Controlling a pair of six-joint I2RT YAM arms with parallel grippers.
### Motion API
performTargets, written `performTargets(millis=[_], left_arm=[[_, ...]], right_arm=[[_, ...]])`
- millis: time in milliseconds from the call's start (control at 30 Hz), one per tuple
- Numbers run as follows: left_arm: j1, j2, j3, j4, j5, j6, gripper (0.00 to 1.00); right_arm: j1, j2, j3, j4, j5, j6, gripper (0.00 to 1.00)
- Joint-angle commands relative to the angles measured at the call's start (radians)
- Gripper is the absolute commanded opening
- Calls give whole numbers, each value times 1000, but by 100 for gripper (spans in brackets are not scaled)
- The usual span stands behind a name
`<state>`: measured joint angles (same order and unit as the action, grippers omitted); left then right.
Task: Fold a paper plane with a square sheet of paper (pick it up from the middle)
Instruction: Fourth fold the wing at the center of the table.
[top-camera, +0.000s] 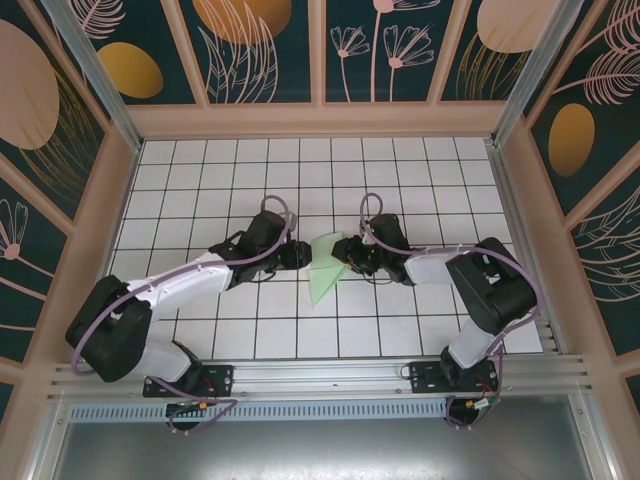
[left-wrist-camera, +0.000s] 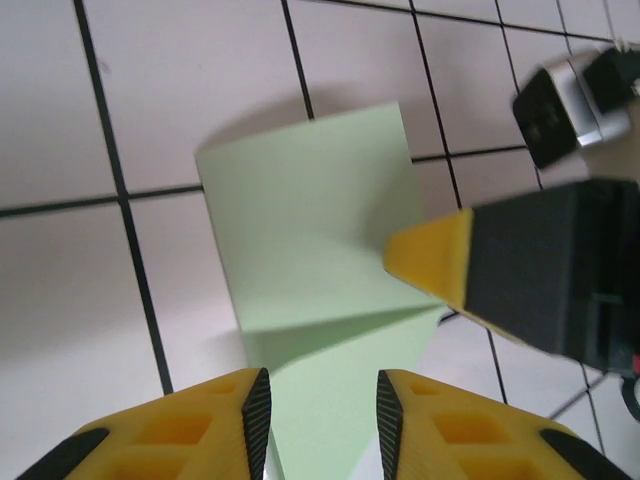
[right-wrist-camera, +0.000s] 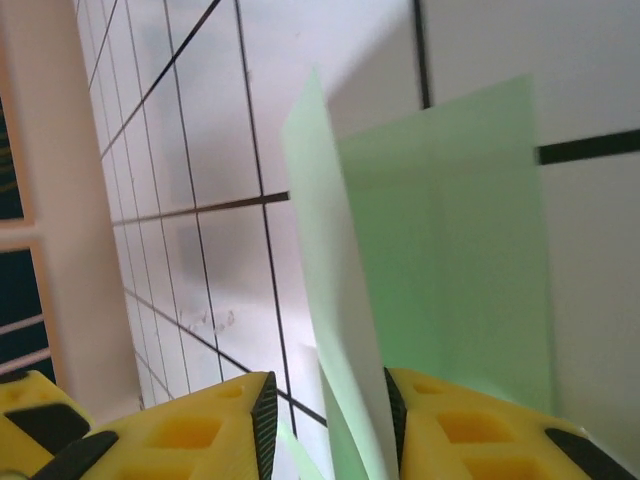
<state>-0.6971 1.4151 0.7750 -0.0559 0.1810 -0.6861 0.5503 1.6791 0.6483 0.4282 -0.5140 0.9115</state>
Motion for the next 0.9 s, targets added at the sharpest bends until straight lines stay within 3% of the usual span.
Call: performTargets(millis=[0, 233, 500, 700, 867], left_arm=[[-38, -35, -32, 57, 58, -29, 36], [-161, 22, -14, 37, -47, -49, 39], [-174, 45, -13, 49, -90, -47, 42], [-192, 34, -42, 65, -108, -39, 43], [-224, 60, -40, 52, -132, -5, 45]], right_arm=[[-34, 57, 67, -38, -86, -101, 34], [-54, 125, 134, -92, -95, -127, 23], [-43, 35, 17, 53, -5, 62, 6], [34, -108, -88, 36, 239, 253, 7], [54, -142, -104, 7, 258, 265, 14]])
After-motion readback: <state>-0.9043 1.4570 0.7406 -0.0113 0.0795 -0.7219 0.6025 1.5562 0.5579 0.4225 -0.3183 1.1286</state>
